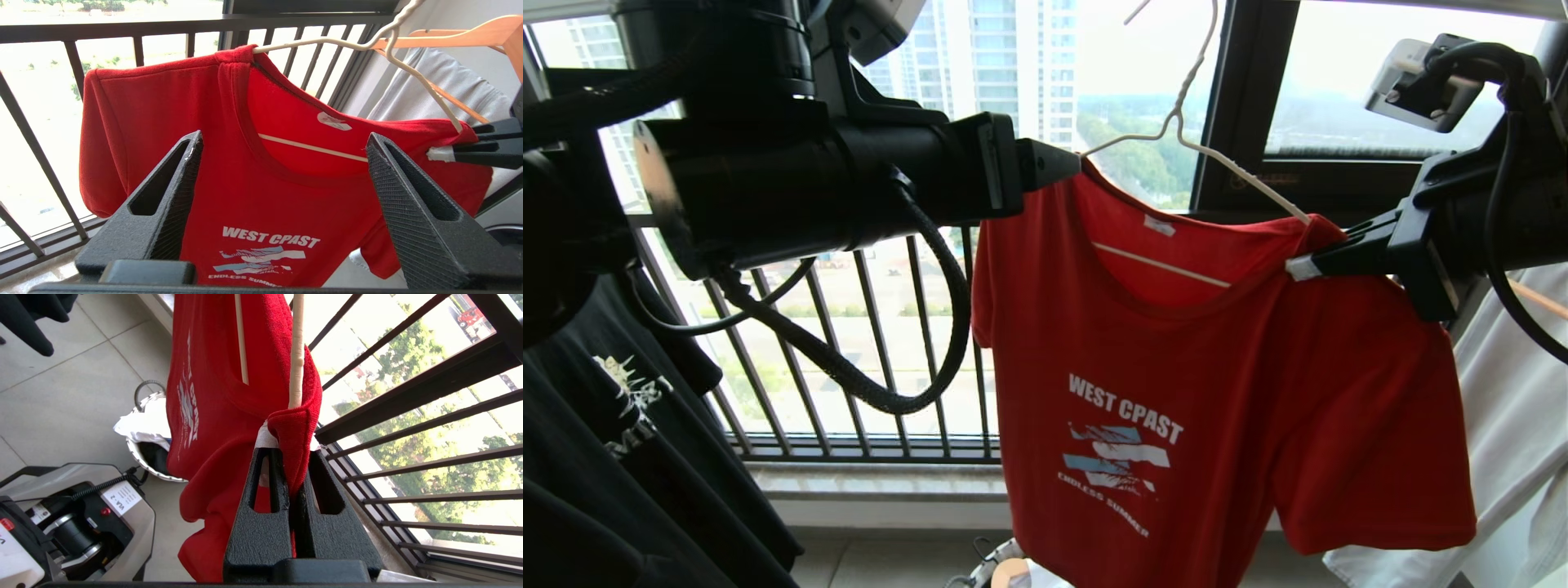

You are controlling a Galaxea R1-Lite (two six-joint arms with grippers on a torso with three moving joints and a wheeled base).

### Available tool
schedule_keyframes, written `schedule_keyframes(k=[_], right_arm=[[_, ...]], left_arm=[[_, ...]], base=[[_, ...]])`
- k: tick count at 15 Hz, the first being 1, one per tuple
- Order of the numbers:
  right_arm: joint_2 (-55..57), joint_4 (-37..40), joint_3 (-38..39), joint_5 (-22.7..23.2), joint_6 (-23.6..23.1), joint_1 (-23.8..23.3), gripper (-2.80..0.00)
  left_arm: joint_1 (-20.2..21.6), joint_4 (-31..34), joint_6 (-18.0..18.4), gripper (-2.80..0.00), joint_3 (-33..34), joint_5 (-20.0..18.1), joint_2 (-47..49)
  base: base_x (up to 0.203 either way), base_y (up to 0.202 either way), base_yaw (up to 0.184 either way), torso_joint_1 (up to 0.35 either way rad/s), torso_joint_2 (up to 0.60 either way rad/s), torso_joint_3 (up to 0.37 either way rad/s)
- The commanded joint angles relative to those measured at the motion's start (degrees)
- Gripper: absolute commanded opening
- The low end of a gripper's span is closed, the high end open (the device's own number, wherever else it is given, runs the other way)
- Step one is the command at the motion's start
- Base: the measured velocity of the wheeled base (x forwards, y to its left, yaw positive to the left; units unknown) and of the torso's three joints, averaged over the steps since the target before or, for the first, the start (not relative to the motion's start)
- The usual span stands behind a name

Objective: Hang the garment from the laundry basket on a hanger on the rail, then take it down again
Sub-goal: Take the clothes off the clothes rack

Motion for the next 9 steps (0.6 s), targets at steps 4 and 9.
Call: schedule_keyframes(k=[4, 9], right_arm=[[0.4, 0.2, 0.0, 0.1, -0.2, -0.1, -2.8], [0.0, 0.1, 0.1, 0.1, -1.1, -0.1, 0.0]], left_arm=[[-1.4, 9.2, 0.8, -2.8, -1.4, -0.1, -6.6], [-2.8, 9.5, 0.9, -2.8, -1.2, -0.1, -7.2]], base=[[0.0, 0.0, 0.0, 0.0, 0.0, 0.0], [0.0, 0.0, 0.0, 0.0, 0.0, 0.0]])
